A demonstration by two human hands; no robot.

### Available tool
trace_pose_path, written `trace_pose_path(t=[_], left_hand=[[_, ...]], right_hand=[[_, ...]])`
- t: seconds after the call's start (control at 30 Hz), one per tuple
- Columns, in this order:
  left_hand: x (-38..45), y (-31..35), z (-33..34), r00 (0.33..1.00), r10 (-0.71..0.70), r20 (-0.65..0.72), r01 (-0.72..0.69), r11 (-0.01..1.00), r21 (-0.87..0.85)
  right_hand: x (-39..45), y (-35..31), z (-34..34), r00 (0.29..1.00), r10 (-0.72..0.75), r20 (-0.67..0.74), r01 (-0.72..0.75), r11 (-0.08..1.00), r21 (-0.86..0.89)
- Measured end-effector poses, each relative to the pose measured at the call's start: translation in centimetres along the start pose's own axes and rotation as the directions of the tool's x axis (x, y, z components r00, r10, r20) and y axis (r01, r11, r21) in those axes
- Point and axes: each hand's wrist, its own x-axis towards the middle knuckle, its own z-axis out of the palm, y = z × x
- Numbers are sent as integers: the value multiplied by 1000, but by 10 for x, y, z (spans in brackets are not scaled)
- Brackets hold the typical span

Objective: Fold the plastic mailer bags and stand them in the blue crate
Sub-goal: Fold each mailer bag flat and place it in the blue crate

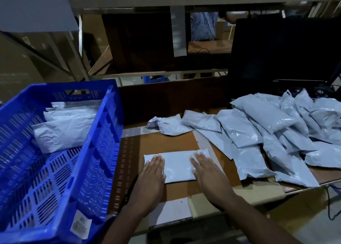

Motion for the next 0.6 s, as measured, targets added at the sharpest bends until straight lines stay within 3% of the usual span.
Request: trace_pose_path(t=[0.23, 0.3, 0.43, 0.53, 0.6], left_hand=[[0, 5, -1, 999, -39, -10, 40, 999, 16], [2, 7, -6, 997, -57, -42, 58, 998, 25], [4, 13, -17, 990, -115, -84, 106, 989, -99], [9, 21, -24, 984, -96, -153, 86, 994, -71], [9, 21, -14, 992, -27, -124, 19, 998, -65]], right_hand=[[2, -1, 2, 999, 10, -45, -10, 1000, 5], [10, 1, -3, 997, 50, 52, -53, 996, 75], [12, -6, -21, 992, 82, 91, -92, 989, 115], [21, -15, -23, 999, 33, -25, -30, 995, 94], [23, -21, -15, 999, -34, -13, 35, 993, 109]])
